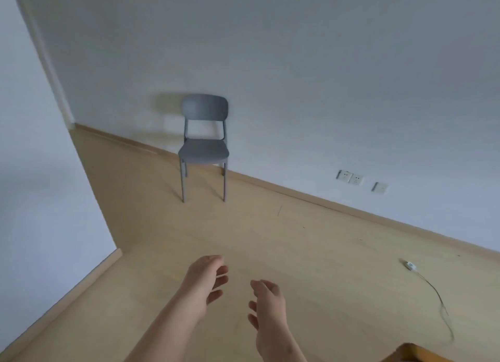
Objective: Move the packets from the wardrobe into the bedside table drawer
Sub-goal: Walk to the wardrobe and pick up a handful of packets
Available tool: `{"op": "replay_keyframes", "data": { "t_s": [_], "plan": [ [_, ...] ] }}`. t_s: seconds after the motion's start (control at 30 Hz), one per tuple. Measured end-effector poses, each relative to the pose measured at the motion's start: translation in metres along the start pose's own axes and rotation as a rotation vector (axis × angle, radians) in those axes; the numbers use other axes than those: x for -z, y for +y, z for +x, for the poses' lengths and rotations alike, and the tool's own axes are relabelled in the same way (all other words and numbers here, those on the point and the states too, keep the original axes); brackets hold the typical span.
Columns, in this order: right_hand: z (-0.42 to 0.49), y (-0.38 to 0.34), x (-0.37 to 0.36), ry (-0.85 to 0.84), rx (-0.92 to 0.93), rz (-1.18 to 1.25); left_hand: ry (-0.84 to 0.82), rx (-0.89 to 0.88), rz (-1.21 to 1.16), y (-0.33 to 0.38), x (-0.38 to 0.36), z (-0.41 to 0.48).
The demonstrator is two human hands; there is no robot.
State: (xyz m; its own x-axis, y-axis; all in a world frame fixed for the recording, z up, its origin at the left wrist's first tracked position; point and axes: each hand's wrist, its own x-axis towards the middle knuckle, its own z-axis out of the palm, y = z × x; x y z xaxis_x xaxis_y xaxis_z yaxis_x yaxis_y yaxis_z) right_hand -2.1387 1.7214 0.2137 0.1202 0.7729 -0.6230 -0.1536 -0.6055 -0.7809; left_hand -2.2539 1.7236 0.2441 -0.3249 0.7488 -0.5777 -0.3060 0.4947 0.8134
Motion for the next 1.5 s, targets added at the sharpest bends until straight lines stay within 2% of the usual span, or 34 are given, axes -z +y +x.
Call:
{"op": "replay_keyframes", "data": {
  "t_s": [0.23,0.4,0.8,1.3,1.5],
  "plan": [
    [0.11,-0.112,0.03,0.189,0.026,0.208,-0.227,-0.019,0.206,0.079,-0.145,0.112],
    [0.18,-0.153,0.095,0.363,-0.054,0.386,-0.379,0.056,0.333,0.085,-0.265,0.164],
    [0.364,-0.351,0.294,0.546,0.05,0.516,-0.651,0.002,0.45,0.141,-0.607,0.233],
    [0.55,-0.507,0.571,0.918,0.104,0.836,-1.085,-0.001,0.745,0.127,-1.025,0.279],
    [0.571,-0.504,0.676,1.104,0.05,1.047,-1.218,0.121,0.932,0.074,-1.147,0.252]
  ]
}}
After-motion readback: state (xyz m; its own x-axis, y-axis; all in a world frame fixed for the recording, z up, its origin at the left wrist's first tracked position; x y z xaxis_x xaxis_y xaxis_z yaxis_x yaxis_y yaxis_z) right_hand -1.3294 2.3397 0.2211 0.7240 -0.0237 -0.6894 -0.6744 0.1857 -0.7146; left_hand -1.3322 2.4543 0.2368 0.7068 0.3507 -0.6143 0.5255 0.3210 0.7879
